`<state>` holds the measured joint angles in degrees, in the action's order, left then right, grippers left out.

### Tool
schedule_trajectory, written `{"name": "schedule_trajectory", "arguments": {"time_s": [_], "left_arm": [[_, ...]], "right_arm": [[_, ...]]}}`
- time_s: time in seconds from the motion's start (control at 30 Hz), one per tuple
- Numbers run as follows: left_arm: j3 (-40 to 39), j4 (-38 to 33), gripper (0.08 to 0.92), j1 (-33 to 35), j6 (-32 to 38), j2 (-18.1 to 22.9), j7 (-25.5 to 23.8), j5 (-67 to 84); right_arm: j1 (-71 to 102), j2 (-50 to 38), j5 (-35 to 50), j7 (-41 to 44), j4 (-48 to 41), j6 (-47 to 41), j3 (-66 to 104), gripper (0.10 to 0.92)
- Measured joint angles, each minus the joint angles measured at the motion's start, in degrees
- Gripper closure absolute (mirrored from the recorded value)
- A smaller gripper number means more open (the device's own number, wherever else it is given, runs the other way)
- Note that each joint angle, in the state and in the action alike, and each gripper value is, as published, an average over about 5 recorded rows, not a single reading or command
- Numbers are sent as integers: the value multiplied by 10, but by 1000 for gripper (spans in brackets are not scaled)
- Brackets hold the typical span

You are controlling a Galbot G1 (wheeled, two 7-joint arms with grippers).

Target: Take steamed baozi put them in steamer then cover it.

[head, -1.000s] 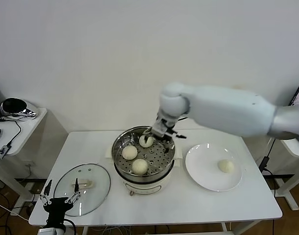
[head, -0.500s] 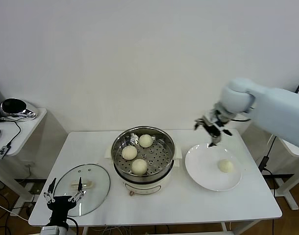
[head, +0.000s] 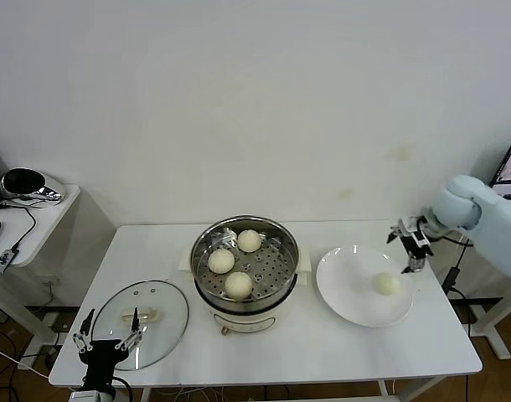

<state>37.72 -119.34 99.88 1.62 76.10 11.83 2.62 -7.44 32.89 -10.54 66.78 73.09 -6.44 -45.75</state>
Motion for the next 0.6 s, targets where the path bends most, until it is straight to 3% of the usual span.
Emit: {"name": "schedule_trajectory", "arguments": {"time_s": [0.6], "left_arm": [[7,-1,177,5,-2,3,-1,-1]], "right_arm": [[131,106,-87,-15,-162,31,129,214]]}}
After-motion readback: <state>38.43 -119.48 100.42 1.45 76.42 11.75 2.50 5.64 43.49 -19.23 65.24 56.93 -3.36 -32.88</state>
